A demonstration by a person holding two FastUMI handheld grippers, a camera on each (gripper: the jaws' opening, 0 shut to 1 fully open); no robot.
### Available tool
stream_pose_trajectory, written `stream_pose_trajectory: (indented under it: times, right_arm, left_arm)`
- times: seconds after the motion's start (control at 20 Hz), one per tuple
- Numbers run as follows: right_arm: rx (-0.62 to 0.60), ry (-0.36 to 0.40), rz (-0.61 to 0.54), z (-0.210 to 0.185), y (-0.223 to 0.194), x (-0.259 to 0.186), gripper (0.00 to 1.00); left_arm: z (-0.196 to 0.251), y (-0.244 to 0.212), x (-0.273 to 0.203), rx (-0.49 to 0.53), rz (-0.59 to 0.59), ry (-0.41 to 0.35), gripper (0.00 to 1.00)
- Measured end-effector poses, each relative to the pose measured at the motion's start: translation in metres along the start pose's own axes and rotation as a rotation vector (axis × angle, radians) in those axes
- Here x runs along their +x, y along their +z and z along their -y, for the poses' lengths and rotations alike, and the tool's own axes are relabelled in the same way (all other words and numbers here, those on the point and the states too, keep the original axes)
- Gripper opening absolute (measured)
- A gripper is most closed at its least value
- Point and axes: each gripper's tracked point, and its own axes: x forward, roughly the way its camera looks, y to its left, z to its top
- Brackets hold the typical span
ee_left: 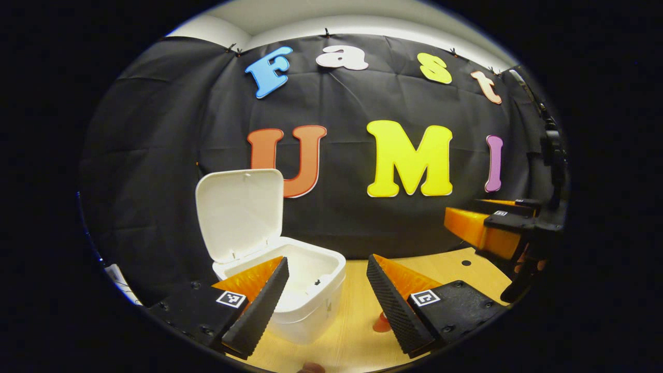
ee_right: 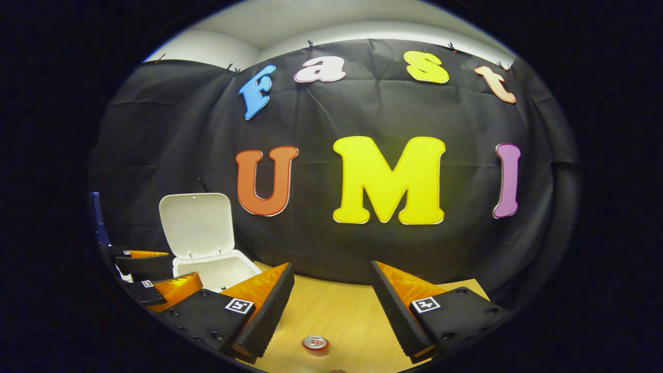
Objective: Press the lid of the desktop garbage bin to open it, pick up the crumpled paper on the desktop and throw it into the bin, then pick up the pop can on the desktop and drop it into the bin, and finally close the garbage bin lid.
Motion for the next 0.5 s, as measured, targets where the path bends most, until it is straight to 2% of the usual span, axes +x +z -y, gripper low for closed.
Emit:
stream_pose_trajectory:
  times: [0.25,0.5]
  right_arm:
    - [-0.008,-0.142,0.006,0.066,-0.004,-0.022,0.94]
    - [0.003,-0.218,-0.007,0.100,-0.011,-0.040,0.94]
  left_arm:
    - [0.046,-0.018,0.019,-0.004,-0.027,-0.091,0.99]
    - [0.085,-0.060,0.037,0.036,-0.082,-0.172,0.99]
